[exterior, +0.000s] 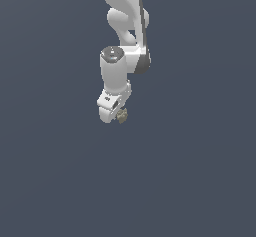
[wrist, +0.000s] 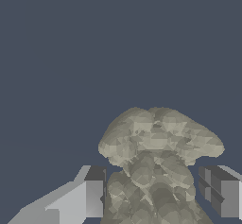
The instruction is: Pick up the object and move it to a goal position.
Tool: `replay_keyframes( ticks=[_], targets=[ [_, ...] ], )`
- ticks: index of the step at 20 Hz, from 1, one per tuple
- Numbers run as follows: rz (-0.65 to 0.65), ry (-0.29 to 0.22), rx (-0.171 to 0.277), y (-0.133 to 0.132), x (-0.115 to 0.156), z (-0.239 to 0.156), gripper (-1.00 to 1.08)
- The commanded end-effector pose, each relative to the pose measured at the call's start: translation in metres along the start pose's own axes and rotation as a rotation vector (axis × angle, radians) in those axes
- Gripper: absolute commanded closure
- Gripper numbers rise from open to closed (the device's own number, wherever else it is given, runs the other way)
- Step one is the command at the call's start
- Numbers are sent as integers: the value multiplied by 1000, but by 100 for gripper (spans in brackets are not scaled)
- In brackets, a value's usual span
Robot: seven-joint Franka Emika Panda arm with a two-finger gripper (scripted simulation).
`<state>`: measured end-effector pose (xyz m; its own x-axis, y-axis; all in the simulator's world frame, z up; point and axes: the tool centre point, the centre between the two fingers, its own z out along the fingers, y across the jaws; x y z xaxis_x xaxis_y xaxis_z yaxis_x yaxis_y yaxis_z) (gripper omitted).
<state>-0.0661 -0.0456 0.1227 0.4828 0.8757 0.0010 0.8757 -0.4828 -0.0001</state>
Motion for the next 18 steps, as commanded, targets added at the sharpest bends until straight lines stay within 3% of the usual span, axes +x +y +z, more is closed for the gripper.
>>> replay_keyframes(
  ticks=[1, 18],
  targets=[
    [0, 1, 0, 7, -3, -22, 108],
    [0, 1, 0, 63, -24, -180, 108]
  ],
)
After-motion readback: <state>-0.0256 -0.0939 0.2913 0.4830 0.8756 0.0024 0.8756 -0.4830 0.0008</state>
